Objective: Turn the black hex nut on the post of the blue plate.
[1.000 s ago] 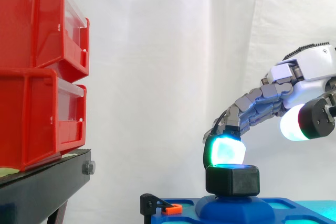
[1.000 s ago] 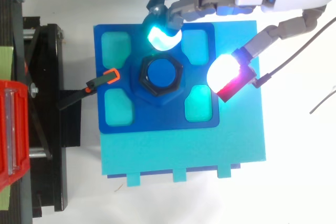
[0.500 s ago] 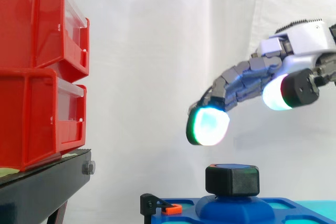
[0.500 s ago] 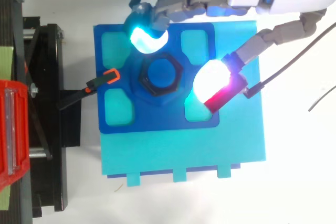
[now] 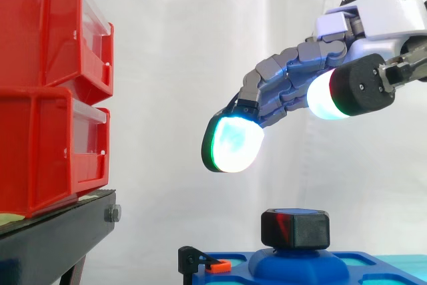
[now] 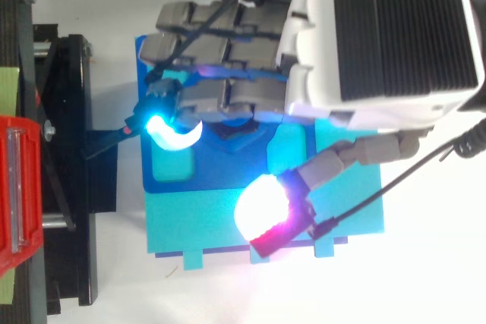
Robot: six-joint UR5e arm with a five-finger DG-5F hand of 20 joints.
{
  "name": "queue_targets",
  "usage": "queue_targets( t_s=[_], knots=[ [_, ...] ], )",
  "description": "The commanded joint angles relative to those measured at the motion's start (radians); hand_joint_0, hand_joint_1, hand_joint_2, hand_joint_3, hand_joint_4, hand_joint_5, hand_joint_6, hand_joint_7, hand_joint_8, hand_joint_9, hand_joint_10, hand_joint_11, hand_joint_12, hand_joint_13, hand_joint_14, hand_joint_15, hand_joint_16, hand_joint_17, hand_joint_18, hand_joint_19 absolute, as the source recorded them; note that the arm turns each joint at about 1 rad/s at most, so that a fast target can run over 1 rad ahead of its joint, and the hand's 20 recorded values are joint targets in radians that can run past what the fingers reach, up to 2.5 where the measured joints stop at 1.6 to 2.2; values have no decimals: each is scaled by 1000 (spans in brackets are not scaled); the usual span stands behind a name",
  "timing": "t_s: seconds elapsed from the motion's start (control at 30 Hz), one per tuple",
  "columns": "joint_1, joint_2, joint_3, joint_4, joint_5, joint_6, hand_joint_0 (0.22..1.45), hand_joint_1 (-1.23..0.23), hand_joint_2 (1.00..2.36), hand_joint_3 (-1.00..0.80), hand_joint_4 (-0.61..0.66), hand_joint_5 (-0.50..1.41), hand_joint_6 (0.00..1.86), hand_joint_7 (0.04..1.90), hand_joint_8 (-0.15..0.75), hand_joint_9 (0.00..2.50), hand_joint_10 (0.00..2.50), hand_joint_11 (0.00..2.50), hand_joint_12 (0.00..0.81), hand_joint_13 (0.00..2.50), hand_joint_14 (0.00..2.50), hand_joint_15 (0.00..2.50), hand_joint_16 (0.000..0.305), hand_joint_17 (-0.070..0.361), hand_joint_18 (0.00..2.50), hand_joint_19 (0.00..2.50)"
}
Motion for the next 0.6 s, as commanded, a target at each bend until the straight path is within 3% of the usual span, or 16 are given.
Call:
queue_targets(
  t_s=[0.0,0.1,0.23,0.57],
  knots=[
    [26,-3,-1,-6,31,0,487,-398,1000,-500,187,-202,502,771,229,279,0,0,352,121,0,7,53,119,0,60],
    [37,-12,-1,-9,47,1,487,-398,1000,-500,186,-202,502,769,230,280,0,0,352,121,0,6,53,119,0,54],
    [43,-38,-1,-3,42,9,487,-398,1000,-500,185,-201,502,771,230,280,0,0,352,122,0,2,53,119,0,57],
    [42,-49,-5,-3,44,26,487,-398,1000,-500,186,-201,502,771,229,279,0,0,353,121,1,6,53,119,0,58]
  ],
)
